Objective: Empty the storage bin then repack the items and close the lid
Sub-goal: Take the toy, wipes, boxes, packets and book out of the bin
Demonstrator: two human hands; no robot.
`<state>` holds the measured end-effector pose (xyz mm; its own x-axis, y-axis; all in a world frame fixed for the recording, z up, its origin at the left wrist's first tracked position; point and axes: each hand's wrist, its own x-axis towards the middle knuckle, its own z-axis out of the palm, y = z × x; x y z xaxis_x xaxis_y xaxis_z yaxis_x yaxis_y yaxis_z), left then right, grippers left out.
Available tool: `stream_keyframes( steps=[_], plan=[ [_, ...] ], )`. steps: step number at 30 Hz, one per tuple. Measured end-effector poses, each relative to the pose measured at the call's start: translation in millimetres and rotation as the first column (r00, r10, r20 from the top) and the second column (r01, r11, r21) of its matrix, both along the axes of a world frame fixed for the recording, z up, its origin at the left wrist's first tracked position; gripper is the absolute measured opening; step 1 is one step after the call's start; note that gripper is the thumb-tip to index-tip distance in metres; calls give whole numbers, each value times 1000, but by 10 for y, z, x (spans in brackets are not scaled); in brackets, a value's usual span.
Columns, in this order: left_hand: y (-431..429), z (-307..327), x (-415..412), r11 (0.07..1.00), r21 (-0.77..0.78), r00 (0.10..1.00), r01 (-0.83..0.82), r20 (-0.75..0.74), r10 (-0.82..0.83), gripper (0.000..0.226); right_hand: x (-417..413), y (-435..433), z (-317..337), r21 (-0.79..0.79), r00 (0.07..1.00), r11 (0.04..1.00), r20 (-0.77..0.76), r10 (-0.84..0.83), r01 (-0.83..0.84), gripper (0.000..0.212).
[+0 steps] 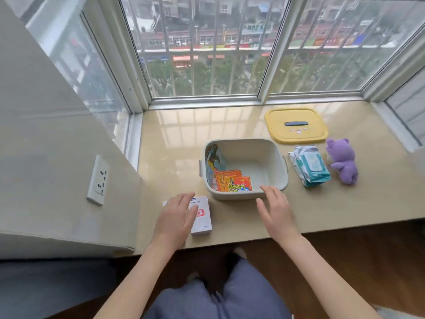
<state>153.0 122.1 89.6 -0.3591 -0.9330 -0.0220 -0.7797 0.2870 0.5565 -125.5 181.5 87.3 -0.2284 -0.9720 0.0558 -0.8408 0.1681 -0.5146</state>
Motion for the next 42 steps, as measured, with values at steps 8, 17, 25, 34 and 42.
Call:
stream_keyframes(
  steps=[8,17,25,34,42],
  plan=[
    [-464,-345,-850,995,27,995,-92,34,91,56,-823,-797,-330,113,986,980,62,158,-164,50],
    [-1217,-1077,-1405,935,100,934,-339,155,322,70,-1184,-1867,-1218,271,898,859,193,394,-435,72],
    [-1434,-1718,-1431,919,87,917,-384,149,369,73,-950,-2486,-2231,460,760,636,149,633,-620,92],
    [-1419,-1835,-1428,910,71,912,-409,60,406,69,-823,-2713,-2660,445,691,576,146,708,-685,73],
    [-1420,-1823,-1432,910,63,912,-411,45,409,69,-890,-2680,-2591,520,727,520,364,582,-677,48]
  ],
)
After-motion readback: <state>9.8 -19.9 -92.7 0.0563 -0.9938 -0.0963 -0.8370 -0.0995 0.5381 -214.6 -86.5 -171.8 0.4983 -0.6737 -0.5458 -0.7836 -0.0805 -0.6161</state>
